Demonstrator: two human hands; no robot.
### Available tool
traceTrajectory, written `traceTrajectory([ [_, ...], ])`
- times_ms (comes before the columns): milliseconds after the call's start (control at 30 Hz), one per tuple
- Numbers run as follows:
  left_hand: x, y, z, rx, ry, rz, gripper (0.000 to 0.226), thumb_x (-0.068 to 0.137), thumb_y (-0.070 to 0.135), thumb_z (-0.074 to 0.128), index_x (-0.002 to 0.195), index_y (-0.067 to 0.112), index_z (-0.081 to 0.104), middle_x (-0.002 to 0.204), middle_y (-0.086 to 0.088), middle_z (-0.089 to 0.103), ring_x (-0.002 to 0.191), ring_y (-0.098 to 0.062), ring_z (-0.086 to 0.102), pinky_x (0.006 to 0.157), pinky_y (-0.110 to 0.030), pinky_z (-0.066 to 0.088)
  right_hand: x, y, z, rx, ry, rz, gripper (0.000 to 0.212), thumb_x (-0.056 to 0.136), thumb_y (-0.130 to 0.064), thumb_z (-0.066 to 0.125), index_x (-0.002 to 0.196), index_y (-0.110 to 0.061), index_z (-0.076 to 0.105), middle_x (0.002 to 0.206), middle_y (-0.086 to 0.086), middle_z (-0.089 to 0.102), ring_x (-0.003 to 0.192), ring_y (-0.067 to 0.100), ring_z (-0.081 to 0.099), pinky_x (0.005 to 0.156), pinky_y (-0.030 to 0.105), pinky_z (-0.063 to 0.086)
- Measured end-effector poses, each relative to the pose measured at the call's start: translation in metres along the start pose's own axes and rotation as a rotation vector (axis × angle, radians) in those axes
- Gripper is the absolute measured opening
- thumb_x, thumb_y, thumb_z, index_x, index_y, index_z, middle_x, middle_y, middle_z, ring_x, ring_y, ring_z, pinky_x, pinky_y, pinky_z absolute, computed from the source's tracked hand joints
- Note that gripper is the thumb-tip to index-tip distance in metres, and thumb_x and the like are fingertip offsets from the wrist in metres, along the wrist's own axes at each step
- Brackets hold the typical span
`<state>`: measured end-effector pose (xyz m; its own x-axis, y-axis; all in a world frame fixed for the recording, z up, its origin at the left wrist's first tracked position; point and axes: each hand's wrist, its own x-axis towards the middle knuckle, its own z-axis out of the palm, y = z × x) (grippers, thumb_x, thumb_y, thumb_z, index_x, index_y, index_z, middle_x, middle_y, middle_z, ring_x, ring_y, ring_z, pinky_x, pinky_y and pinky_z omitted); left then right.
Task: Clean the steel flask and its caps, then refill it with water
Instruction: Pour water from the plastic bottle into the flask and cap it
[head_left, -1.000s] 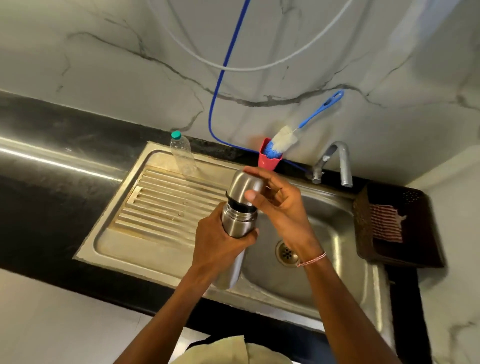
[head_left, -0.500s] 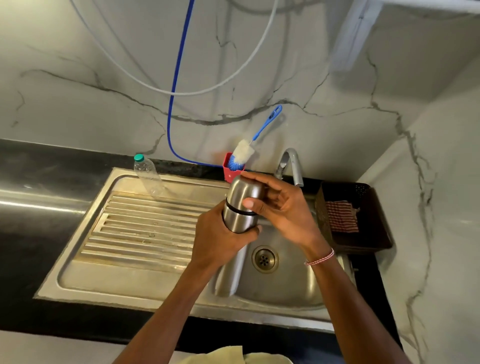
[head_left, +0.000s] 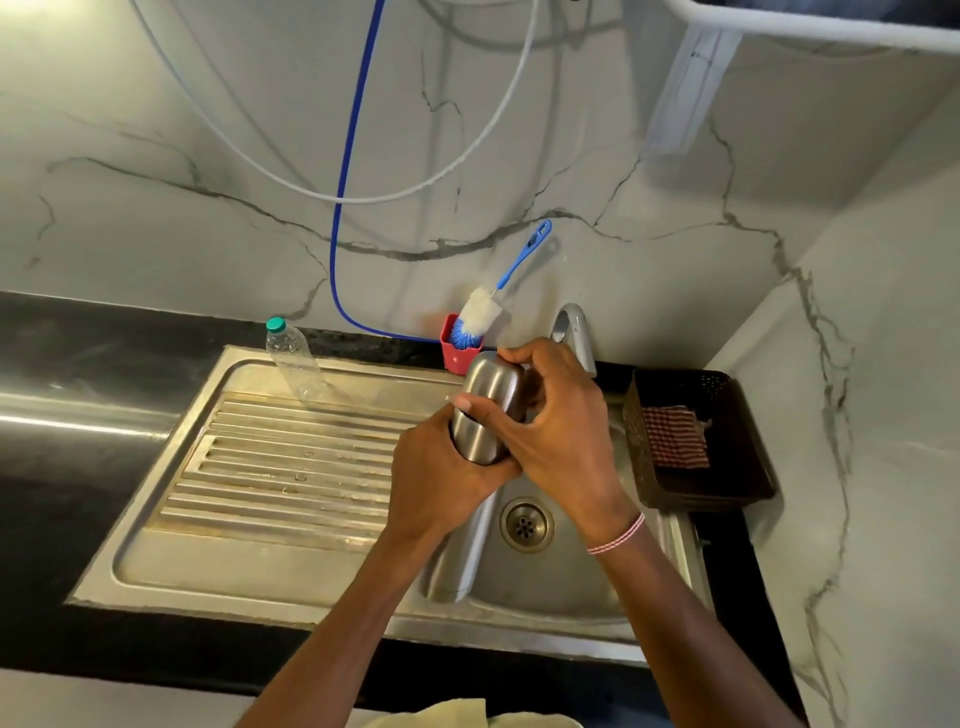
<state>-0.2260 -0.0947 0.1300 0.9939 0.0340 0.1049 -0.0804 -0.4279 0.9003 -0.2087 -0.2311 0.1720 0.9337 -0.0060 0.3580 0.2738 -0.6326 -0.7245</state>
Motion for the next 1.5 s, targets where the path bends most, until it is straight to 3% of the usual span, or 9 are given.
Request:
traceTrajectory([
  [67,0.000,-0.001,0.000,-0.012,-0.007,0.005,0.049,0.060,0.047,0.090,0.099,0.033,0.062,0.072,0.019,0.068,0.070,0.004,0.068,0.061,-0.010,0.051,0.000,-0.001,-0.003,0.019,-0.083,-0.016,0.064,0.073,-0.070,0.073,0.117,-0.026,0.056,0.114,-0.008,0.059,0.100,0.007,0.062,0.083,0.030,0.058],
  [300,0.006,-0.001,-0.009,-0.089,-0.072,-0.057,0.039,0.067,0.026,0.095,0.092,0.034,0.066,0.079,0.011,0.074,0.073,-0.003,0.070,0.063,-0.012,0.052,0.011,0.009,-0.023,0.608,-0.328,0.113,0.039,0.087,-0.006,0.075,0.124,-0.010,0.062,0.120,0.003,0.069,0.112,0.020,0.068,0.095,0.039,0.057],
  [500,0.005,0.002,-0.010,-0.017,-0.066,-0.043,0.041,0.060,0.047,0.088,0.092,0.037,0.065,0.078,0.014,0.073,0.072,-0.001,0.070,0.062,-0.013,0.052,0.008,0.006,-0.003,0.330,-0.098,0.065,0.050,0.074,-0.039,0.088,0.109,-0.018,0.059,0.113,0.001,0.065,0.102,0.013,0.068,0.085,0.032,0.059],
  [700,0.006,-0.002,-0.013,-0.115,-0.131,-0.079,0.046,0.055,0.052,0.085,0.092,0.028,0.071,0.080,0.009,0.075,0.072,-0.009,0.072,0.069,-0.029,0.060,0.014,0.013,-0.024,0.642,-0.335,0.158,0.034,0.087,-0.012,0.077,0.116,-0.009,0.061,0.116,0.005,0.070,0.111,0.021,0.067,0.095,0.038,0.055],
  [833,0.006,0.000,-0.011,-0.077,-0.120,-0.048,0.039,0.058,0.046,0.086,0.090,0.033,0.068,0.076,0.012,0.074,0.070,-0.005,0.071,0.062,-0.016,0.054,0.012,0.003,-0.011,0.439,-0.153,0.131,0.044,0.072,-0.028,0.090,0.103,-0.016,0.061,0.101,-0.005,0.070,0.094,0.010,0.069,0.083,0.025,0.056],
  [1000,0.008,-0.001,-0.013,-0.113,-0.159,-0.058,0.050,0.054,0.055,0.083,0.092,0.025,0.071,0.081,0.007,0.076,0.072,-0.010,0.072,0.068,-0.028,0.060,0.016,0.013,-0.023,0.714,-0.354,0.214,0.036,0.082,-0.013,0.081,0.111,-0.012,0.059,0.116,0.006,0.070,0.110,0.022,0.068,0.094,0.039,0.055],
  [1233,0.003,0.000,-0.009,-0.051,-0.147,-0.039,0.043,0.056,0.049,0.085,0.092,0.031,0.069,0.077,0.012,0.074,0.070,-0.003,0.070,0.063,-0.018,0.055,0.011,0.013,-0.009,0.534,-0.240,0.171,0.051,0.073,-0.031,0.090,0.106,-0.018,0.054,0.101,-0.005,0.063,0.093,0.013,0.064,0.081,0.030,0.056],
  [1400,0.003,0.001,-0.013,-0.123,-0.153,-0.088,0.036,0.059,0.042,0.087,0.087,0.025,0.070,0.077,0.006,0.075,0.069,-0.012,0.071,0.067,-0.030,0.060,0.006,0.018,-0.021,0.840,-0.392,0.226,0.045,0.086,-0.012,0.072,0.126,-0.009,0.050,0.120,0.024,0.062,0.108,0.031,0.062,0.095,0.047,0.052],
  [1500,0.002,0.004,-0.013,-0.132,-0.167,-0.088,0.037,0.059,0.042,0.087,0.087,0.025,0.069,0.079,0.005,0.075,0.070,-0.012,0.071,0.068,-0.031,0.060,0.007,0.017,-0.019,0.722,-0.309,0.208,0.059,0.075,-0.022,0.084,0.126,-0.016,0.053,0.116,0.014,0.066,0.111,0.034,0.063,0.100,0.057,0.050],
])
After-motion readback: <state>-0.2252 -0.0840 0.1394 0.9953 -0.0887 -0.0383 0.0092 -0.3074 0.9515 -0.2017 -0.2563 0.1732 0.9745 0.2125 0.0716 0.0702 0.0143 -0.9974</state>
